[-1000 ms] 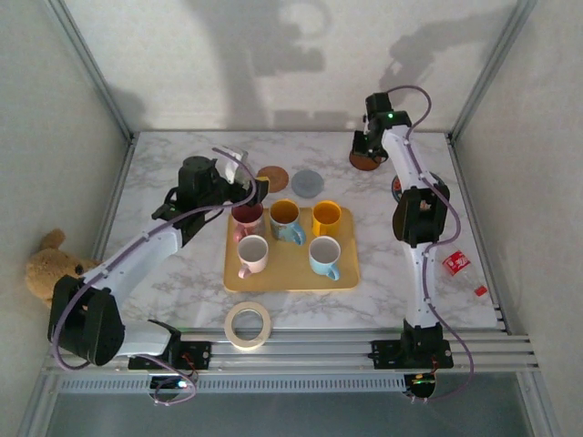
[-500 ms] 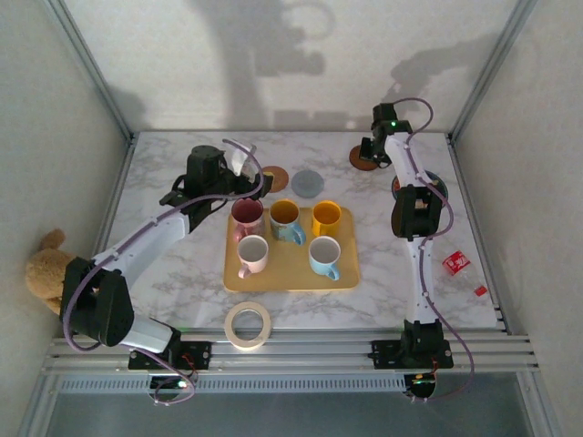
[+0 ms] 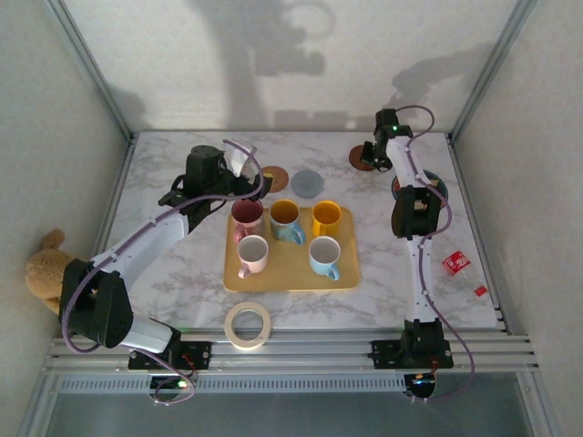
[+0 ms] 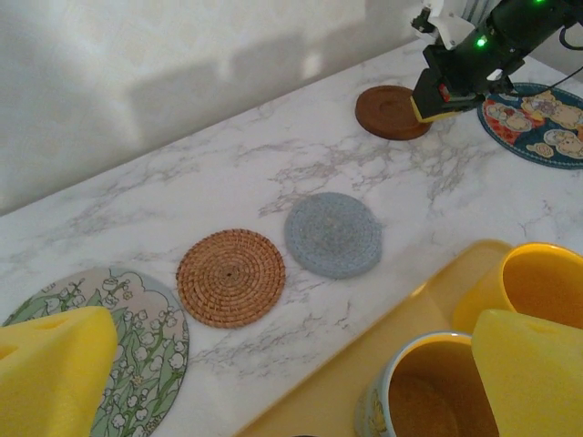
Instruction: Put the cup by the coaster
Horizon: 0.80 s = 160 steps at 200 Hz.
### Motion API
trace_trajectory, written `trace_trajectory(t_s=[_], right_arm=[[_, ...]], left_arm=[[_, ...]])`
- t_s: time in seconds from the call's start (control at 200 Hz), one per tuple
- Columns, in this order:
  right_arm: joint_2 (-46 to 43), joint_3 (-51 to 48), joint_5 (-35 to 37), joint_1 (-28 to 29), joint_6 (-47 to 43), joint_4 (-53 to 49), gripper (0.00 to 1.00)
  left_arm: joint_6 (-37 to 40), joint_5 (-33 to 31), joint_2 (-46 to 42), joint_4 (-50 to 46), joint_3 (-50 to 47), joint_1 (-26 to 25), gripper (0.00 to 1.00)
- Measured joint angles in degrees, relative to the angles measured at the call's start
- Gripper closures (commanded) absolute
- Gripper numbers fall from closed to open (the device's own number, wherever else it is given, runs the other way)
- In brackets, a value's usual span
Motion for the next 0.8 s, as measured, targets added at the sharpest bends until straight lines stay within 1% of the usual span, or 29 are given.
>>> trace_trajectory(t_s=[0.31,0.566,0.801], right_arm=[[-0.2,-0.7,-2.8,-0.6,1.5,-0.5,1.00],[-5.3,-9.2,-3.5,-0.6,1.4,0.0,1.00],[-8.9,-13.3,-3.9,-0.6,0.2,-1.1,1.00]], left_arm=[[0.4,0.0,0.0,-0.1,0.0,0.0,0.00],[0.6,0.0,0.0,-0.1,0.0,0.0,0.00],[0.7,0.0,0.0,-0.1,0.0,0.0,0.00]])
